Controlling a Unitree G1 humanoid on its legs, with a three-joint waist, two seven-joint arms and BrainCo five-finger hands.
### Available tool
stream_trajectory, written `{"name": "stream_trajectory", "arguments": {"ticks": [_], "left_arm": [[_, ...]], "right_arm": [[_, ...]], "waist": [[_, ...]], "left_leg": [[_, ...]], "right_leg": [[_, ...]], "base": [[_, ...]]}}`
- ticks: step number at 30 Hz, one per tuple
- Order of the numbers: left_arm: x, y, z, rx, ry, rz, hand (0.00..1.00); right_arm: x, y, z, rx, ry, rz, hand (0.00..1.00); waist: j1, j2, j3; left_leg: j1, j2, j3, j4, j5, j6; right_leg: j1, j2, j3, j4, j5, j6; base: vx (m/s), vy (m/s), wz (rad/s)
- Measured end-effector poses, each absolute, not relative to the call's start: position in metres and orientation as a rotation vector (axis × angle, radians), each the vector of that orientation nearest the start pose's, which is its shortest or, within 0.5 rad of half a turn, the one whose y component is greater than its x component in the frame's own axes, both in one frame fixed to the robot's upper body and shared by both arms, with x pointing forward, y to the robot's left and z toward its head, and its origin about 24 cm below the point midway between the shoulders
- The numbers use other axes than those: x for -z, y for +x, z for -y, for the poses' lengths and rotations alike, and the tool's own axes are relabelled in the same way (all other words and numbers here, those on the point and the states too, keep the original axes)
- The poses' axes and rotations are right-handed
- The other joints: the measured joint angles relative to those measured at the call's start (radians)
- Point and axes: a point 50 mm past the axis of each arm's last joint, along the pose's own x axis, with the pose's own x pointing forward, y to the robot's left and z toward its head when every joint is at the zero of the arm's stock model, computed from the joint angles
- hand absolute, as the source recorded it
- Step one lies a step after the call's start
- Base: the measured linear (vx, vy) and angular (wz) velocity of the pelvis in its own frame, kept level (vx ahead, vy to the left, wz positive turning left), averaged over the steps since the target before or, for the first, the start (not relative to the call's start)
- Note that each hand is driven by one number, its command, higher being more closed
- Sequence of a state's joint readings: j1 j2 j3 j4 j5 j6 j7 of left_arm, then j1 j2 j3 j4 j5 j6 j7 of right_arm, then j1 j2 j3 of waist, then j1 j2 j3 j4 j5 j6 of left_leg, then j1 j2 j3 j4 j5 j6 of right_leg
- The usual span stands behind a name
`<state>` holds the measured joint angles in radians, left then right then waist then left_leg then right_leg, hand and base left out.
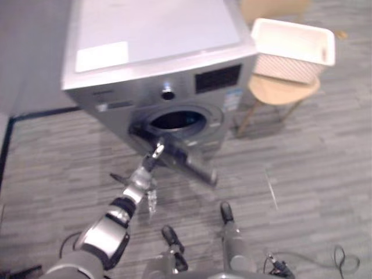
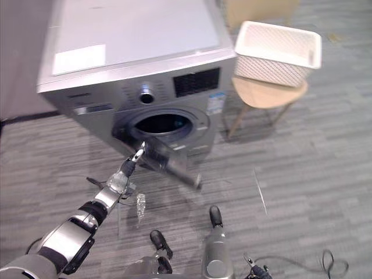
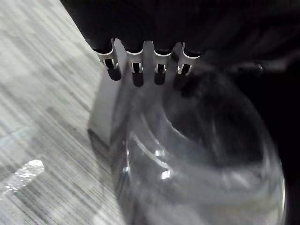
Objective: Pick up the laundry basket with both hands and put the clothes into the washing machine.
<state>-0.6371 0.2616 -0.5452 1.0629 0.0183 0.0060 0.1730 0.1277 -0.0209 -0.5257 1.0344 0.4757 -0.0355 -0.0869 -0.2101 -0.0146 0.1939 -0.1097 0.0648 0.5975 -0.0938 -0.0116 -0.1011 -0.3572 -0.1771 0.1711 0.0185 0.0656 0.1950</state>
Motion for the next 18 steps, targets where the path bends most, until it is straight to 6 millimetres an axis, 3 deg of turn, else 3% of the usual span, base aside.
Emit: {"name": "stream_trajectory", "arguments": {"ticks": [1,2,3,5,6,7,9,11,12,14,15,17,18], "left_arm": [[0.018,0.333,-0.146,0.193,0.718,-0.401,0.00],[0.013,0.336,-0.119,0.248,0.652,-0.374,0.00],[0.009,0.338,-0.106,0.273,0.618,-0.360,0.00],[-0.017,0.347,-0.066,0.334,0.501,-0.247,0.00],[-0.026,0.349,-0.058,0.347,0.472,-0.205,0.00],[-0.050,0.355,-0.043,0.368,0.410,-0.101,0.00],[-0.073,0.360,-0.036,0.368,0.344,-0.018,0.00],[-0.083,0.361,-0.031,0.369,0.306,0.020,0.00],[-0.083,0.360,-0.028,0.375,0.298,0.021,0.00],[-0.065,0.351,-0.026,0.383,0.272,-0.029,0.00],[-0.057,0.347,-0.028,0.379,0.267,-0.053,0.00],[-0.019,0.332,-0.047,0.336,0.257,-0.188,0.00],[-0.009,0.328,-0.053,0.328,0.266,-0.224,0.00]], "right_arm": [[0.163,0.056,0.227,0.908,0.617,-0.978,0.00],[0.164,0.047,0.226,0.959,0.656,-0.972,0.00],[0.164,0.041,0.226,0.993,0.675,-0.966,0.00],[0.163,0.011,0.231,1.126,0.717,-0.951,0.00],[0.162,0.002,0.232,1.161,0.721,-0.950,0.00],[0.161,-0.022,0.235,1.251,0.731,-0.960,0.00],[0.160,-0.038,0.232,1.313,0.752,-0.972,0.00],[0.161,-0.038,0.231,1.310,0.756,-0.977,0.00],[0.160,-0.035,0.233,1.302,0.752,-0.964,0.00],[0.157,-0.027,0.239,1.290,0.740,-0.924,0.00],[0.158,-0.023,0.240,1.284,0.741,-0.918,0.00],[0.158,-0.008,0.241,1.224,0.722,-0.914,0.00],[0.159,-0.004,0.240,1.205,0.716,-0.914,0.00]], "waist": [[-0.015,-0.007,0.000],[-0.047,-0.022,-0.007],[-0.054,-0.025,-0.009],[-0.089,-0.029,-0.011],[-0.090,-0.029,-0.011],[-0.090,-0.018,-0.014],[-0.090,0.007,-0.028],[-0.085,0.028,-0.037],[-0.081,0.038,-0.038],[-0.078,0.061,-0.048],[-0.078,0.064,-0.050],[-0.073,0.088,-0.062],[-0.074,0.092,-0.061]], "left_leg": [[0.003,0.000,0.023,0.000,0.000,0.000],[0.006,0.005,0.081,-0.005,0.000,0.000],[0.009,0.009,0.103,-0.005,0.000,0.000],[0.029,0.042,0.172,0.030,0.003,-0.005],[0.036,0.053,0.191,0.047,0.002,-0.006],[0.052,0.091,0.223,0.098,-0.030,-0.030],[0.055,0.155,0.236,0.152,-0.062,-0.053],[0.072,0.197,0.237,0.168,-0.068,-0.063],[0.085,0.208,0.236,0.168,-0.068,-0.063],[0.119,0.207,0.220,0.175,-0.067,-0.063],[0.126,0.204,0.212,0.182,-0.067,-0.063],[0.127,0.198,0.168,0.219,-0.066,-0.062],[0.133,0.196,0.155,0.232,-0.066,-0.062]], "right_leg": [[-0.007,0.003,0.018,0.001,0.000,0.000],[-0.034,0.020,0.061,0.000,-0.001,-0.001],[-0.040,0.028,0.076,-0.006,0.000,-0.001],[-0.048,0.058,0.098,-0.005,0.009,-0.008],[-0.046,0.062,0.103,-0.001,0.027,-0.011],[-0.037,0.084,0.104,0.007,0.054,-0.027],[-0.024,0.126,0.090,0.005,0.058,-0.035],[-0.006,0.160,0.056,0.011,0.062,-0.041],[0.012,0.168,0.036,0.014,0.062,-0.043],[0.059,0.161,-0.008,0.039,0.030,-0.096],[0.069,0.156,-0.018,0.047,0.023,-0.105],[0.108,0.126,-0.056,0.053,0.020,-0.107],[0.120,0.119,-0.071,0.053,0.017,-0.112]], "base": [[0.06,0.065,-1.24],[0.07,0.033,-1.05],[0.12,0.015,-1.24],[0.16,-0.047,-0.93],[0.20,-0.095,-0.93],[0.24,-0.128,-0.74],[0.29,-0.161,-0.48],[0.24,-0.126,-0.09],[0.15,-0.038,0.26],[0.20,0.023,0.47],[0.15,0.073,0.46],[0.10,0.082,0.53],[0.12,0.078,0.56]]}}
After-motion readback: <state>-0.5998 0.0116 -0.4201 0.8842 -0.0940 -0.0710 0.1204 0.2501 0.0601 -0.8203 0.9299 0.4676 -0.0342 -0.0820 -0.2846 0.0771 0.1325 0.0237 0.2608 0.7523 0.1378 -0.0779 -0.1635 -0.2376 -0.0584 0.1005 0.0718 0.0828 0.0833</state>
